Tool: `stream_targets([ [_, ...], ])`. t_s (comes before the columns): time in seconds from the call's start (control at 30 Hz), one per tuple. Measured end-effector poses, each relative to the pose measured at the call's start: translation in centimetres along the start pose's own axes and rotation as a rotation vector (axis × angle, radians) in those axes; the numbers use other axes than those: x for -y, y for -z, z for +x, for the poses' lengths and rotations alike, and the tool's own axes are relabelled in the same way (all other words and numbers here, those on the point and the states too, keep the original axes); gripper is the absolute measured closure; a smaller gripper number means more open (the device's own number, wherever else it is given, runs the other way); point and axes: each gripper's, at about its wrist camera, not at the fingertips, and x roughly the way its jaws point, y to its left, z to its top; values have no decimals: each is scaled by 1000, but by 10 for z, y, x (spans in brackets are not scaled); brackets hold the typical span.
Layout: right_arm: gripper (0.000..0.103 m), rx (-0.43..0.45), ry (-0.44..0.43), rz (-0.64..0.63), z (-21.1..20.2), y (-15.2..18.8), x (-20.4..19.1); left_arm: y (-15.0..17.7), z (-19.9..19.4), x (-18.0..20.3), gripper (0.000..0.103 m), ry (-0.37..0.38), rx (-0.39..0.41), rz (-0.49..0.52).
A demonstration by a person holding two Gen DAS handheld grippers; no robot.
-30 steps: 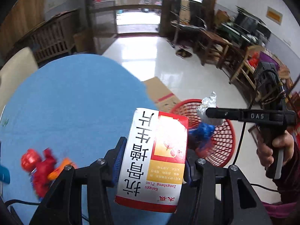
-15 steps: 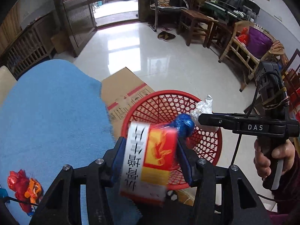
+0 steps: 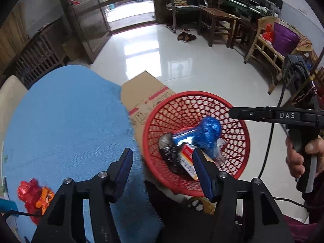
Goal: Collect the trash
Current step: 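Carry the box and tissue over the red basket and open both tools, then move both open tools back over the table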
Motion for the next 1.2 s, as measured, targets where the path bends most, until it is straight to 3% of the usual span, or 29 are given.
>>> stream_targets([
  [0.33,47,-14,-3,-60,8,2,-30,23,-40,-24,38,-251,73,-12],
  [0.63,47,-20,-13,-140,9,7,-68,47,-65,-57,38,-325,100,-100],
  [1.2,47,-65,-55,-277,23,22,-147,86,-96,-104,38,-364,151,-226],
])
